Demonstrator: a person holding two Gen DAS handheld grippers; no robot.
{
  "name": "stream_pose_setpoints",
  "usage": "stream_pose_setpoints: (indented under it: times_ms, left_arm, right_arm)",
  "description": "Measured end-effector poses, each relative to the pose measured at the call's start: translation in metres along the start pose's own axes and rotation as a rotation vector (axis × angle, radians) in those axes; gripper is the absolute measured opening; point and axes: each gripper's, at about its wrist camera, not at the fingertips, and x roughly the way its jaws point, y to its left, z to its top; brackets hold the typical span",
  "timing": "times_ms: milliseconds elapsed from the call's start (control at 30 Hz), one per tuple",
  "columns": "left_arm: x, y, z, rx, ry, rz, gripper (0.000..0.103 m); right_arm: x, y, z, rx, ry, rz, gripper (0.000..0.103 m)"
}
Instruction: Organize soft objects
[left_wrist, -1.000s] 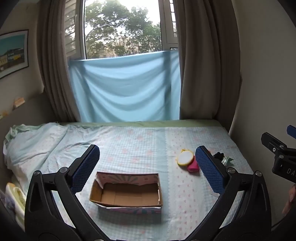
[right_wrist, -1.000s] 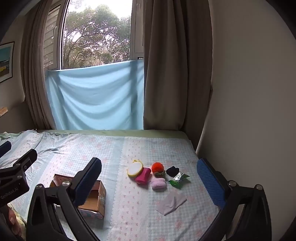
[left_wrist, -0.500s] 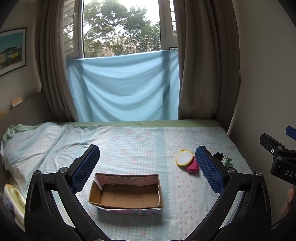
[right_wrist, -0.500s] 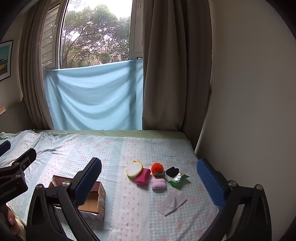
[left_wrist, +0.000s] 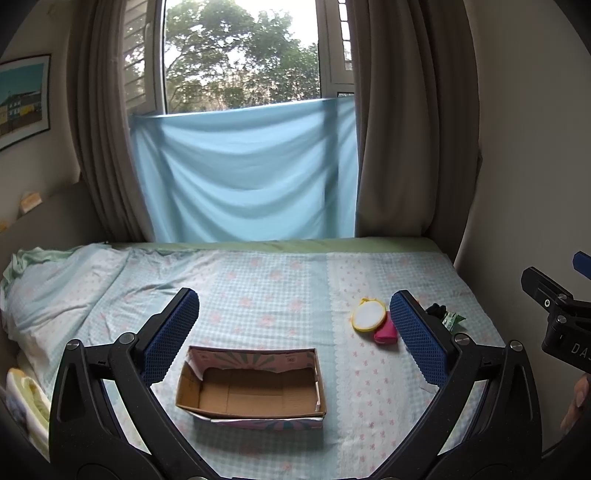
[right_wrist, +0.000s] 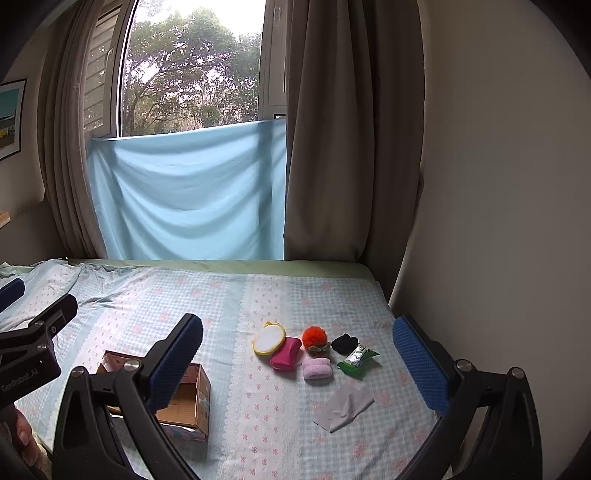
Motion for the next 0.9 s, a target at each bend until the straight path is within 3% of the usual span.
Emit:
stream_pose_setpoints:
  times_ms: [900]
  left_arm:
    - [-0.0003,0.0063,0.0014,-0.005,0.001,-0.013,0.103]
  right_arm:
    - [-0.0036,0.0006,0.0014,0.01,0.0,-0.005,0.103]
